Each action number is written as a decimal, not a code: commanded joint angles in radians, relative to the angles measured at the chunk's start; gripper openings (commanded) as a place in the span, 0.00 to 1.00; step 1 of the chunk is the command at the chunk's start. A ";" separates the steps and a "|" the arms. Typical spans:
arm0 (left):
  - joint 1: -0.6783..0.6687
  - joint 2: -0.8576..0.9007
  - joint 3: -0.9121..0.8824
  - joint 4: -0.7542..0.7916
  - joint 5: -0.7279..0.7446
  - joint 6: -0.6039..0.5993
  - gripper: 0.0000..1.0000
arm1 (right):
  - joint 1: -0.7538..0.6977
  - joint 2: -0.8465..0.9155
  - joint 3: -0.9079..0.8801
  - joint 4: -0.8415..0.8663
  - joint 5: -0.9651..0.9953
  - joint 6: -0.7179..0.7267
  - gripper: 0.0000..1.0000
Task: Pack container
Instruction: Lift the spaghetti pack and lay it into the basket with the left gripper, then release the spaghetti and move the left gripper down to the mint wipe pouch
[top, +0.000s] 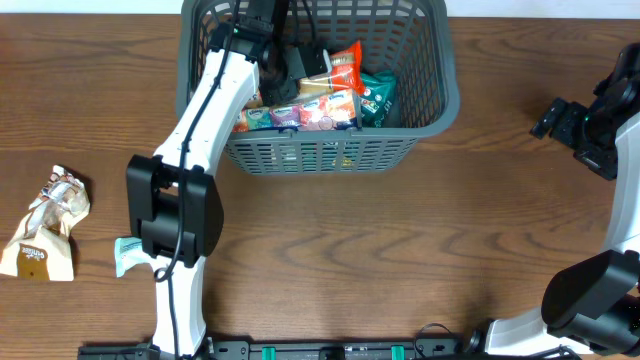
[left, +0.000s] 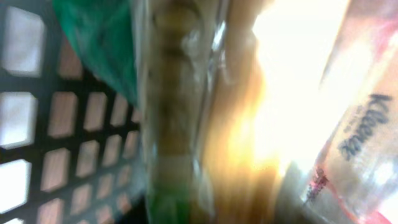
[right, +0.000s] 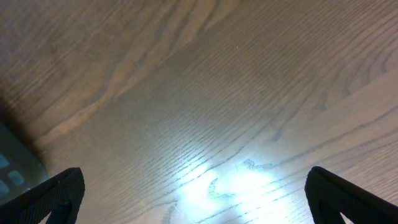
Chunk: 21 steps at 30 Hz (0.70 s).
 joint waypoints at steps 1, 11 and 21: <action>0.004 -0.048 0.020 -0.010 -0.008 -0.039 0.41 | -0.004 -0.003 -0.002 -0.004 -0.004 -0.019 0.99; -0.014 -0.345 0.021 0.008 -0.082 -0.083 0.79 | -0.004 -0.003 -0.002 -0.001 -0.004 -0.036 0.99; 0.131 -0.607 0.021 -0.181 -0.323 -0.613 0.99 | -0.004 -0.003 -0.002 0.000 -0.005 -0.049 0.99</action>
